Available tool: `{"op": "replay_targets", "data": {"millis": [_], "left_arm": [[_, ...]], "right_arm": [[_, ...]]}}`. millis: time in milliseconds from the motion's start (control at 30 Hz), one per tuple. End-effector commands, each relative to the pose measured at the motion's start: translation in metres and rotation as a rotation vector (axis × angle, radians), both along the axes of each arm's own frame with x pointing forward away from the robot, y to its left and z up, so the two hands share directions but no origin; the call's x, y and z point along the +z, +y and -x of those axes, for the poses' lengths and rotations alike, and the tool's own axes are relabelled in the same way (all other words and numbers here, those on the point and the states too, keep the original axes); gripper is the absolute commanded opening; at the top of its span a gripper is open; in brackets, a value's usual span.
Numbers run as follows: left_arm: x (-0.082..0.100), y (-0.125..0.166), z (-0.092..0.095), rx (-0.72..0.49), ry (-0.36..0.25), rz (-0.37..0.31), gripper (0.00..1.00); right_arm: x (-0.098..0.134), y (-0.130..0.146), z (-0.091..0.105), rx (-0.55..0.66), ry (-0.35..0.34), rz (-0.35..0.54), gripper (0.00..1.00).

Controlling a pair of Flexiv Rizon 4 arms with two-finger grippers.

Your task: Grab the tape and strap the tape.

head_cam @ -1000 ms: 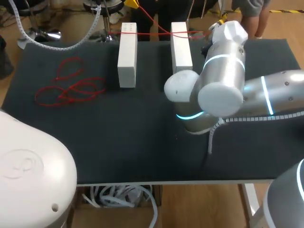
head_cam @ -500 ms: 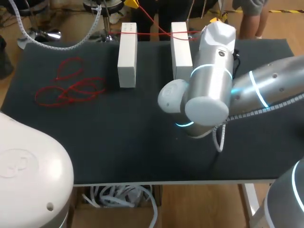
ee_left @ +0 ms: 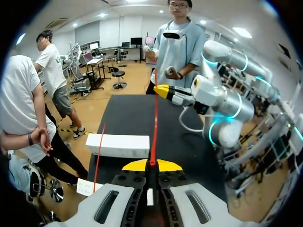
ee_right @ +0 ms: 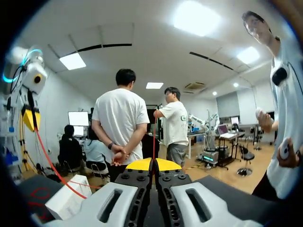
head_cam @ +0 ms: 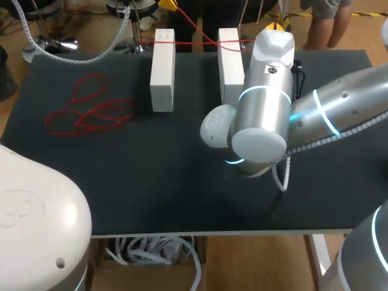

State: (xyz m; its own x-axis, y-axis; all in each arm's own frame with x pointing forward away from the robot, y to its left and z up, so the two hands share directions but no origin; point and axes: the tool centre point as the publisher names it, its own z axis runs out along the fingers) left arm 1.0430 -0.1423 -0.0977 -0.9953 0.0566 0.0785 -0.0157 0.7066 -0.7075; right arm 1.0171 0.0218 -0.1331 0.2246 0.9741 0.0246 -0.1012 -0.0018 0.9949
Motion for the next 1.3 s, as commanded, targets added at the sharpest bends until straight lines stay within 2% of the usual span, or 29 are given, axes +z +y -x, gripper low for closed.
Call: {"op": "replay_targets", "data": {"millis": [33, 67, 100, 133, 167, 200, 233, 300, 333, 367, 433, 467, 500, 600, 667, 800, 1300], "left_arm": [[0.001, 0.000, -0.001, -0.001, 0.002, -0.004, 0.00], [0.001, 0.000, -0.001, -0.001, 0.002, -0.004, 0.00], [0.001, 0.000, -0.001, -0.001, 0.002, -0.004, 0.00], [0.001, 0.000, -0.001, -0.001, 0.002, -0.004, 0.00], [0.001, 0.000, -0.001, -0.001, 0.002, -0.004, 0.00], [0.001, 0.000, -0.001, -0.001, 0.002, -0.004, 0.00], [0.001, 0.000, -0.001, -0.001, 0.002, -0.004, 0.00], [0.001, 0.000, -0.001, -0.001, 0.002, -0.004, 0.00], [0.001, 0.000, -0.001, -0.001, 0.002, -0.004, 0.00], [0.001, 0.000, -0.001, -0.001, 0.002, -0.004, 0.00], [0.001, 0.000, -0.001, -0.001, 0.002, -0.004, 0.00], [0.001, 0.000, -0.001, -0.001, 0.002, -0.004, 0.00], [0.001, 0.000, -0.001, -0.001, 0.002, -0.004, 0.00], [0.001, 0.000, -0.001, -0.001, 0.002, -0.004, 0.00], [0.001, 0.000, -0.001, -0.001, 0.002, -0.004, 0.00], [0.001, 0.000, -0.001, -0.001, 0.002, -0.004, 0.00], [0.001, 0.000, -0.001, -0.001, 0.002, -0.004, 0.00]], "right_arm": [[0.017, 0.027, 0.011, -0.049, -0.023, 0.206, 0.00], [0.019, 0.033, 0.014, -0.046, -0.044, 0.273, 0.00], [0.022, 0.037, 0.015, -0.045, -0.020, 0.319, 0.00], [0.025, 0.044, 0.015, -0.045, -0.049, 0.414, 0.00], [0.026, 0.049, 0.017, -0.036, -0.058, 0.470, 0.00], [0.029, 0.052, 0.015, -0.049, -0.040, 0.502, 0.00], [0.030, 0.055, 0.015, -0.056, -0.064, 0.562, 0.00], [0.034, 0.061, 0.011, -0.058, -0.040, 0.629, 0.00], [0.035, 0.063, 0.010, -0.073, -0.061, 0.673, 0.00], [0.036, 0.064, 0.009, -0.054, -0.031, 0.687, 0.00], [0.039, 0.065, 0.006, -0.054, -0.054, 0.731, 0.00], [0.039, 0.066, 0.005, -0.046, -0.038, 0.736, 0.00], [0.040, 0.067, 0.004, -0.069, -0.068, 0.765, 0.00], [0.041, 0.071, 0.000, -0.077, -0.077, 0.833, 0.00], [0.042, 0.074, -0.002, -0.074, -0.068, 0.846, 0.00], [0.040, 0.083, -0.004, -0.057, -0.071, 0.950, 0.00], [0.039, 0.085, -0.004, -0.045, -0.064, 0.949, 0.00]]}}
